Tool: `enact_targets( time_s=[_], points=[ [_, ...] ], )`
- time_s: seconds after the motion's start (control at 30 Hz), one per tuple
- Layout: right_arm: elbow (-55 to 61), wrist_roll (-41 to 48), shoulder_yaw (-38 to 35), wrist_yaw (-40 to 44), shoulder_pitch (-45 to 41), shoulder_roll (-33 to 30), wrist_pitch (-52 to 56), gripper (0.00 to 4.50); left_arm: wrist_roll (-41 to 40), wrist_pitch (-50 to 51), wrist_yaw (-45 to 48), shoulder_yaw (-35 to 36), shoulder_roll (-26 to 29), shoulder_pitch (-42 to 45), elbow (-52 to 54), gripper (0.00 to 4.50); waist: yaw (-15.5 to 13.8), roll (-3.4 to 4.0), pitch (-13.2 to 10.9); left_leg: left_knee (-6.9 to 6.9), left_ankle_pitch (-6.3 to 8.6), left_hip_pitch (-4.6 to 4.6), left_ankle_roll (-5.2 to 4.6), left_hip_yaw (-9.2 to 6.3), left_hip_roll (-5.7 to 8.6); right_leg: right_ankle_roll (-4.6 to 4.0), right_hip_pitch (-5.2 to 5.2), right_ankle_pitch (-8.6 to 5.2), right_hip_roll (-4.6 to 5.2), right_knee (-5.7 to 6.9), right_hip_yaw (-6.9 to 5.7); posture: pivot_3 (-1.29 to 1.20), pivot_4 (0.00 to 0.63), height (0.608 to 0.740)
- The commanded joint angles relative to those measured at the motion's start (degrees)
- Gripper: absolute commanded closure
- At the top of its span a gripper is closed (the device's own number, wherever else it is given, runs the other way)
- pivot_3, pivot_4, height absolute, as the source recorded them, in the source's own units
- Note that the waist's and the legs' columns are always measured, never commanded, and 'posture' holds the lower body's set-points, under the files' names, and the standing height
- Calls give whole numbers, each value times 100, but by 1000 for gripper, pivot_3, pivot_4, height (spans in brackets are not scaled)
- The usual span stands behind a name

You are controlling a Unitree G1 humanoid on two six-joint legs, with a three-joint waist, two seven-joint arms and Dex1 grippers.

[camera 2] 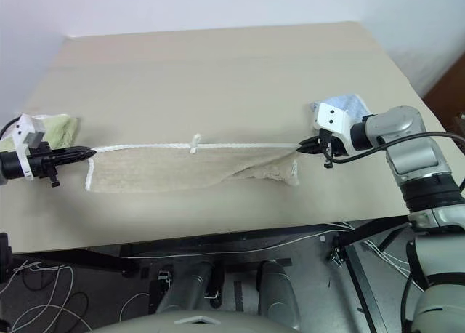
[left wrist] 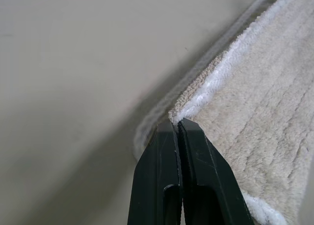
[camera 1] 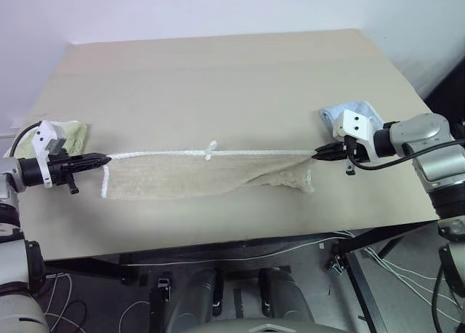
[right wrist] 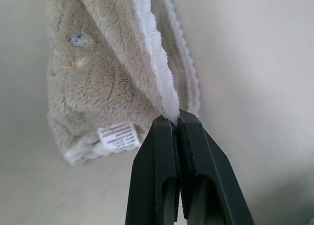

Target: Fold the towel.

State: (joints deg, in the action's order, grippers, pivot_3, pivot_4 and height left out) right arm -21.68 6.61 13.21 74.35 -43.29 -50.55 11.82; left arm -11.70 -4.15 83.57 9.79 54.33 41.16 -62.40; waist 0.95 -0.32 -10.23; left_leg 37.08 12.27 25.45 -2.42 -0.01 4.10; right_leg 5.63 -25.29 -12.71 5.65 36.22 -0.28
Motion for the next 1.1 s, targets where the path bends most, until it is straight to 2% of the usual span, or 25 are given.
enact_targets(
  time_s=[0.03,0.37,0.63,0.87,0.97,1.1],
  points=[
    [-230,-194,-74,-21,-182,48,-172,4500,85,93,-103,17,193,71,88,4473,-4,0,0,0,0,0,-1,0,0,0,0,0,0,1,0,0,150,740],
    [-345,-269,-177,142,-290,206,-381,4500,-92,442,-74,168,220,-139,643,4473,-14,0,0,2,-5,0,-8,0,0,2,1,1,-2,3,0,0,150,740],
    [-140,26,-704,3,-386,84,-231,4500,-542,783,-330,612,219,-189,1421,4473,-12,1,0,1,0,0,0,-1,0,2,2,1,0,3,0,0,150,740],
    [-526,71,-1017,-510,-733,286,-354,4500,-430,289,-1243,690,113,737,676,4473,-17,0,0,2,-3,-2,-1,-2,0,3,3,2,-4,4,0,0,150,740],
    [-1211,-26,-1113,-1027,-1280,484,-563,4500,-298,-207,-1882,659,-57,1382,151,4473,-16,0,-1,5,-8,-3,-7,-1,3,13,5,7,-6,5,-4,0,150,740],
    [-2559,-484,-1004,-2115,-2261,808,-1210,4500,96,-820,-3129,526,-244,2407,-637,4473,-15,-6,-5,7,-10,-3,-6,-1,4,19,6,11,-9,5,-5,0,150,740]
  ],
)
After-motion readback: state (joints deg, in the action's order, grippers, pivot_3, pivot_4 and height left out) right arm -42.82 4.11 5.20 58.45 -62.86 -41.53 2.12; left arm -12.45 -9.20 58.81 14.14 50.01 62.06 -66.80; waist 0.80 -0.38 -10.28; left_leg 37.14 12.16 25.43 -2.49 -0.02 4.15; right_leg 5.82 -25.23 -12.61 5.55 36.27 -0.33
